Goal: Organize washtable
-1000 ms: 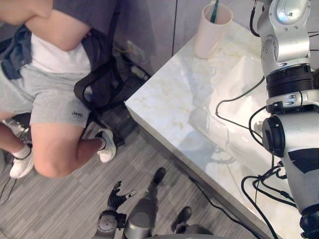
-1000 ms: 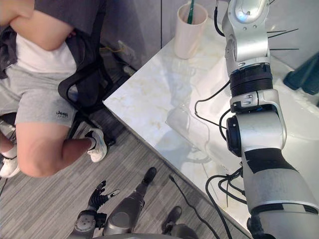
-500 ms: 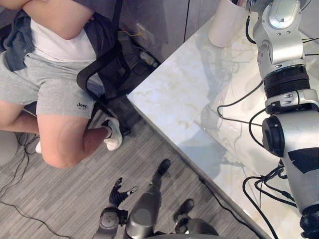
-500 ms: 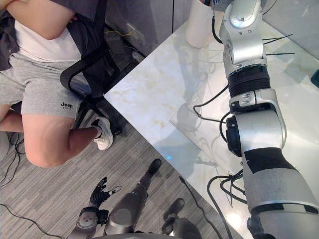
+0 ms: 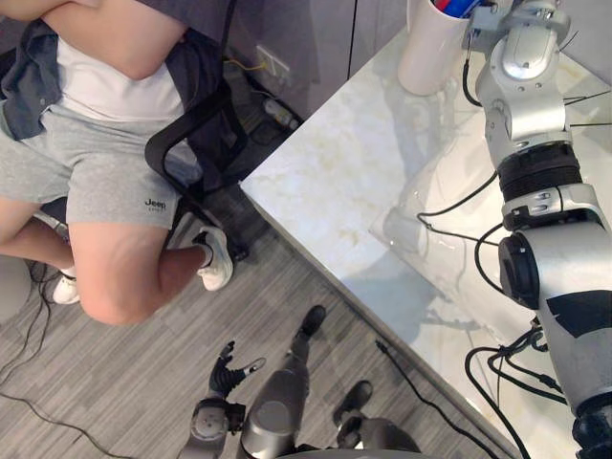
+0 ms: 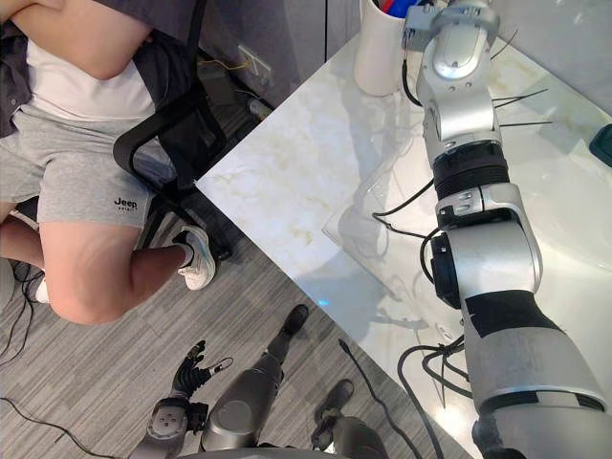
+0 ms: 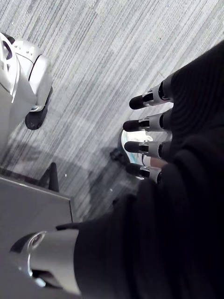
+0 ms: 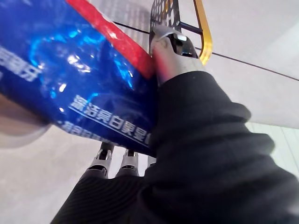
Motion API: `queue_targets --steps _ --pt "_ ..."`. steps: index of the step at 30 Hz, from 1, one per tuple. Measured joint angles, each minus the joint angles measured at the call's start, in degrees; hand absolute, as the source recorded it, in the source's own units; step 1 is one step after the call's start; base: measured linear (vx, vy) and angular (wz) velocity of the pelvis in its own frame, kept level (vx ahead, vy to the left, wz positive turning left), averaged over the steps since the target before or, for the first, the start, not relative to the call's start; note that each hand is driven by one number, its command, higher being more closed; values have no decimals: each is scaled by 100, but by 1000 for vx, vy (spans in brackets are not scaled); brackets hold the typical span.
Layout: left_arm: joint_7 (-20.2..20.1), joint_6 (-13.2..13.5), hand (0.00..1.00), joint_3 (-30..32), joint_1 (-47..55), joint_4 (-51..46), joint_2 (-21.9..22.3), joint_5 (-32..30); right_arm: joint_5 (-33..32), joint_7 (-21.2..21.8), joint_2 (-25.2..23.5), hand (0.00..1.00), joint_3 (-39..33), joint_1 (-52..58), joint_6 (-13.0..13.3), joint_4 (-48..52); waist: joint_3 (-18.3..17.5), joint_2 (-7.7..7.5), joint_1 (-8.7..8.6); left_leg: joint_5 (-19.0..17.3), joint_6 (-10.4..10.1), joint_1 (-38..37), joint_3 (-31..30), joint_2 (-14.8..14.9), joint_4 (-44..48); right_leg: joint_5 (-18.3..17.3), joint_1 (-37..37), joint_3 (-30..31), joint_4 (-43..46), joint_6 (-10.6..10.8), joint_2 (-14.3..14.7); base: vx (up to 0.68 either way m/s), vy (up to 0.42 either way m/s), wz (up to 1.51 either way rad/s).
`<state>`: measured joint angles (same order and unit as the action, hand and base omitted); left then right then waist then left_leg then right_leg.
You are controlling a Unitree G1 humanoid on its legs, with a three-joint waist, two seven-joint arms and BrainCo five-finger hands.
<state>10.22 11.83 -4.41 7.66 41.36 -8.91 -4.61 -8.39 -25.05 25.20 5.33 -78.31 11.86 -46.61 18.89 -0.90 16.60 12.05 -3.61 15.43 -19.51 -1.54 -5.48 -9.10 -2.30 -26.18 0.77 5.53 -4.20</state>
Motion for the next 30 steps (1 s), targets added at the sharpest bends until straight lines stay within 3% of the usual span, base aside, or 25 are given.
queue_targets --steps 12,15,20,24,27,30 --pt "-46 -16 0 5 4 169 -34 -59 -3 172 7 0 -83 442 63 1169 -19 -31 -52 0 0 -249 78 49 -4 -27 -158 102 121 -10 -1 -45 12 -4" --pt "-147 -25 0 7 14 217 -51 -70 0 230 32 0 -73 479 101 1679 -42 -71 -191 0 0 -286 102 54 -4 -27 -190 119 123 -9 -4 -23 2 -1" --pt "-146 -30 0 65 37 288 -192 -82 360 292 657 0 -2 1265 162 3079 -337 -437 -494 -15 -12 -410 268 57 -3 -28 -259 248 117 -6 -37 -6 7 -10" --pt "-144 -35 0 240 144 415 -192 -82 660 405 1232 0 -90 2052 348 4045 -644 -569 -757 -95 41 -620 640 118 -6 -10 -230 620 185 0 -89 -64 35 -47" --pt "-144 -39 0 341 293 532 -214 -83 915 402 1653 0 -1044 3359 532 4984 -1008 -657 -1020 -166 96 -758 1029 174 -16 19 -145 1031 233 6 -135 -61 33 -69" --pt "-139 -59 0 502 341 661 -153 -84 1035 381 1689 0 -2285 4420 592 5366 -1190 -641 -1270 -206 148 -861 1229 168 -45 52 -138 1238 250 44 -186 -42 35 -45"
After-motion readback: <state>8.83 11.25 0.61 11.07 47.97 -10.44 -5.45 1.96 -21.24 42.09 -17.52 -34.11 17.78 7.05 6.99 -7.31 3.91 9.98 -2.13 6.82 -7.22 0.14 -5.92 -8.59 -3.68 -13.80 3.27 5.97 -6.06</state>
